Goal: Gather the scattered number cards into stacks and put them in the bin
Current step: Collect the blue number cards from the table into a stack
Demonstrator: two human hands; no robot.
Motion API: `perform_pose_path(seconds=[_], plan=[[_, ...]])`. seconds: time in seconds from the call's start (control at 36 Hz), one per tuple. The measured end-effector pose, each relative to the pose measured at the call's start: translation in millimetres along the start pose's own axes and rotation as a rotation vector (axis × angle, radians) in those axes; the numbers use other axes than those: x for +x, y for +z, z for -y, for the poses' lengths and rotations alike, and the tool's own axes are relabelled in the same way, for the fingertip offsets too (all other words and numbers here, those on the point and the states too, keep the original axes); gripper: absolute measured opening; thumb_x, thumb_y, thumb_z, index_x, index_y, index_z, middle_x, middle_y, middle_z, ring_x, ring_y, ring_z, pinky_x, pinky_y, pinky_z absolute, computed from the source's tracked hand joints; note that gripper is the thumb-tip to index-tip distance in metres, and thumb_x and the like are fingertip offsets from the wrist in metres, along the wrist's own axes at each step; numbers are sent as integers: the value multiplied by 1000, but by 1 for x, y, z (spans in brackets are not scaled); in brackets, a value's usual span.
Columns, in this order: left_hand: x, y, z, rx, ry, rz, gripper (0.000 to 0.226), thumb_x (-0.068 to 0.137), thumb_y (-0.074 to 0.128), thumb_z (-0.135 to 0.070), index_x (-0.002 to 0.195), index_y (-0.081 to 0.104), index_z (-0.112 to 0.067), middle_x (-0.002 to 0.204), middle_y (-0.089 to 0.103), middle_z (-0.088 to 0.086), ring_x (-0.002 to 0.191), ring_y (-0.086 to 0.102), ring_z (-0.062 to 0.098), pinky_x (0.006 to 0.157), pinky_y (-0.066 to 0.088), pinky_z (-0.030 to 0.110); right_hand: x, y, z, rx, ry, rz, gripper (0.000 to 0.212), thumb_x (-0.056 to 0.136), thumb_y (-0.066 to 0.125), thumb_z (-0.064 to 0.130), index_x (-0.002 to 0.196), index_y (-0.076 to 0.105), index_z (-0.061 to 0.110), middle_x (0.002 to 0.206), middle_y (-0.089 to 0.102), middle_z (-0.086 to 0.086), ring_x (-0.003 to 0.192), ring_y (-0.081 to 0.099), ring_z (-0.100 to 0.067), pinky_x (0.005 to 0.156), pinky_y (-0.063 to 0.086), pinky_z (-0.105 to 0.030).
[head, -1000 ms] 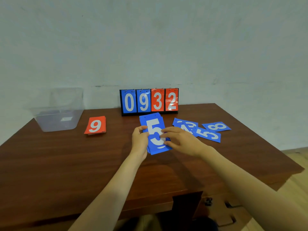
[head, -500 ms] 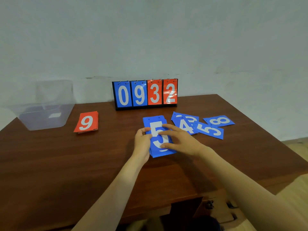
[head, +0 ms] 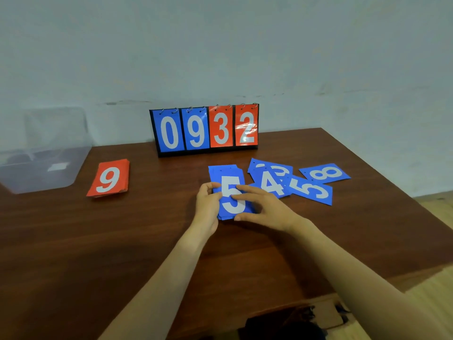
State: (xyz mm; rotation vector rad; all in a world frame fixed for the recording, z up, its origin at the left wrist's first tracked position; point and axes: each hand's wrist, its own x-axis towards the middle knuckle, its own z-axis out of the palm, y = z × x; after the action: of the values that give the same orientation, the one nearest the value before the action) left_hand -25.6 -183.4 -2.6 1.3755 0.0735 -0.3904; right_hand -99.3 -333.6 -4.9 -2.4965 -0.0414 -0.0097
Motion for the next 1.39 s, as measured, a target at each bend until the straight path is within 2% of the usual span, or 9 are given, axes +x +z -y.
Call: perform_pose_path(seconds=[0.14, 0.28, 0.39, 0.64, 0.78, 1.0, 1.17, 1.28, 1.39], plan=[[4, -3, 6, 70, 43, -6, 23, 95, 46, 1, 87, 55, -20, 104, 60, 3, 93, 65, 23, 73, 55, 41, 18, -17, -12, 105, 260, -262, 64, 85, 58, 53, 139, 43, 22, 146, 40, 4, 134, 36, -14, 110, 33, -36], [5, -10, 11, 80, 11, -33, 24, 95, 47, 0, 87, 57, -21, 103, 61, 0, 96, 66, 24, 83, 53, 51, 44, -16, -30, -276, 596, -113, 53, 93, 51, 45, 126, 47, 4, 132, 48, -13, 123, 43, -29, 98, 41, -36], [5, -18, 12, 62, 0, -53, 21, 95, 48, -2, 91, 57, -20, 109, 60, 1, 99, 65, 21, 77, 57, 43, 51, -11, -21, -435, 615, -69, 21, 96, 44, 23, 105, 55, 8, 114, 59, -11, 102, 54, -27, 75, 42, -31], [-5, -30, 5, 14, -13, -88, 21, 95, 49, -3, 87, 58, -20, 114, 60, 4, 101, 64, 23, 75, 58, 40, 46, -7, -2, -689, 547, 22, 24, 94, 48, 9, 116, 52, 5, 115, 60, -11, 105, 58, -27, 73, 43, -29], [-16, -40, -1, 12, -20, -111, 21, 95, 50, -3, 88, 58, -21, 114, 60, 5, 98, 65, 22, 77, 58, 44, 34, -8, 7, -571, 532, 46, 19, 96, 46, 23, 105, 53, 8, 89, 54, -6, 87, 54, -24, 69, 42, -29], [-37, -54, -10, 4, -9, -114, 19, 94, 52, -5, 89, 58, -22, 115, 60, 5, 99, 65, 24, 75, 59, 40, 17, -1, 24, -587, 453, 44, 30, 93, 50, 24, 118, 51, 7, 112, 60, -12, 100, 59, -27, 75, 46, -32], [-47, -68, -13, -19, -6, -131, 20, 95, 49, -2, 93, 59, -19, 105, 60, 3, 93, 67, 24, 74, 57, 40, 12, -9, 35, -435, 420, -174, 34, 95, 46, 16, 129, 47, 12, 112, 62, -14, 93, 61, -29, 65, 50, -35], [-48, -74, -12, -20, -9, -173, 20, 95, 49, -2, 102, 59, -17, 100, 57, 0, 88, 66, 21, 70, 57, 36, 1, -20, 51, -116, 277, -381, 43, 95, 47, 9, 137, 40, 14, 124, 60, -13, 99, 61, -25, 60, 48, -28], [-50, -77, -9, -33, -17, -192, 24, 94, 48, -1, 100, 60, -20, 106, 58, 2, 89, 66, 22, 74, 57, 40, -7, -24, 74, 284, 214, -481, 47, 93, 54, 8, 136, 37, 17, 112, 55, -8, 94, 54, -16, 61, 51, -26]])
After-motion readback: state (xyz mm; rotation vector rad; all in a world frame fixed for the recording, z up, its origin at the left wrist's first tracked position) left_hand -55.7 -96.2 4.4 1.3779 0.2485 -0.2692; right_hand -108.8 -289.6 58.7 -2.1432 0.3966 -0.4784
